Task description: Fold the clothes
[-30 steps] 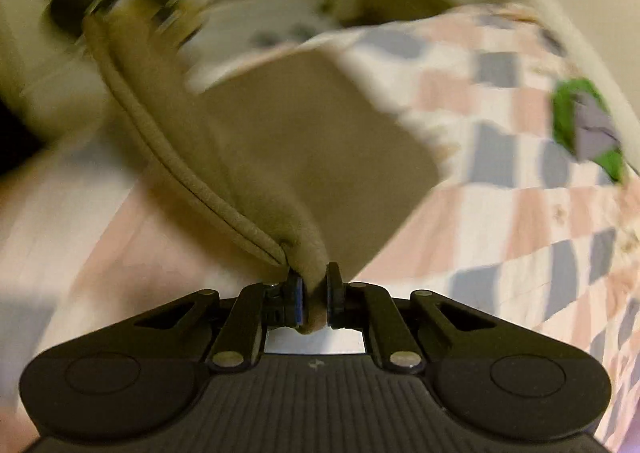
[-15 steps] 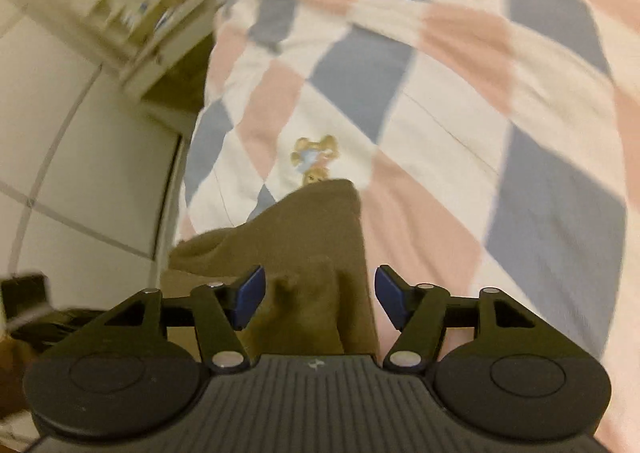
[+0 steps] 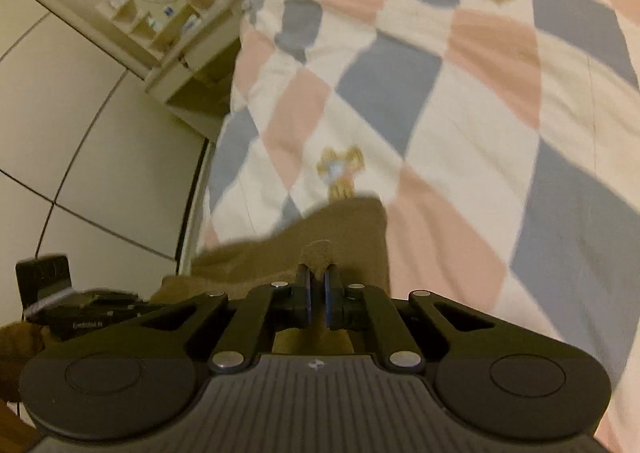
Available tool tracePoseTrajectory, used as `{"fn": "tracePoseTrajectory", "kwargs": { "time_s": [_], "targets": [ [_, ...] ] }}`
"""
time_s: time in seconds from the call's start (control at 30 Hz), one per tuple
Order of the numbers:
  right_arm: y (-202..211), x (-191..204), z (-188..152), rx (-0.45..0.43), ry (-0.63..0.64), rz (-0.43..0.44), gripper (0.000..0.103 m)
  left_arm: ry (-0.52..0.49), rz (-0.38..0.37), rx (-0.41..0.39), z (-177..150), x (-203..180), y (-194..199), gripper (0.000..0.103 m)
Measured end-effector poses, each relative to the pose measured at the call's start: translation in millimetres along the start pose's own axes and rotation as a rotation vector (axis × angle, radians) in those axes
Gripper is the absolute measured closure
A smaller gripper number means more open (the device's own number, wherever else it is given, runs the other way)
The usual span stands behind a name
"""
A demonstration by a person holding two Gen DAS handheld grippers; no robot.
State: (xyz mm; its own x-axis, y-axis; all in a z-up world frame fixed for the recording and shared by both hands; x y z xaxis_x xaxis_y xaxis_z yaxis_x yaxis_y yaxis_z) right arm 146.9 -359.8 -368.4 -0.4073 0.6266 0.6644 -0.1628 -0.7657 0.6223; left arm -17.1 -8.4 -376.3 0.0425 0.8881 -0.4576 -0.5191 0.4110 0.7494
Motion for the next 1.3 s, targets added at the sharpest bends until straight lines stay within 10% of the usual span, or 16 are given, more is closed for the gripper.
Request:
{"fn": "tracePoseTrajectory", "kwargs": {
  "time_s": [0.3, 0.87, 1.0, 1.17, 1.3],
  "targets": [
    [-55, -8, 35, -0.011, 0.060, -0.150, 0.097, -0.065, 0.113, -0.091, 16, 12, -12, 0.102],
    [-98, -22, 26, 0.069, 0.066, -0.264, 0.093, -0.197, 0.216, 0.060, 44, 4, -57, 0.097],
    [-79, -19, 30, -0.017, 0.048, -0.353, 0.059, -0.217, 0.280, 0.090, 35, 8, -82, 0.099],
    [-10, 21, 16, -0.277, 0.124, -0.470, 0.060, -0.237, 0.288, 0.088, 35, 7, -81, 0.099],
    [-13, 71, -37, -0.305, 0.266, -0.389, 0.061, -0.247, 0.302, 0.087, 36, 4, -83, 0.099]
  ]
}}
Point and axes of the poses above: each gripper's, at about its wrist camera, not at the fingertips, and y roughly against the way its jaws point, x to its left, z to its top, the point moved 5 cm from there along -y, roughly the way its jaws point, and after that the axes turned 7 degrees about z, right-handed, at the moved point
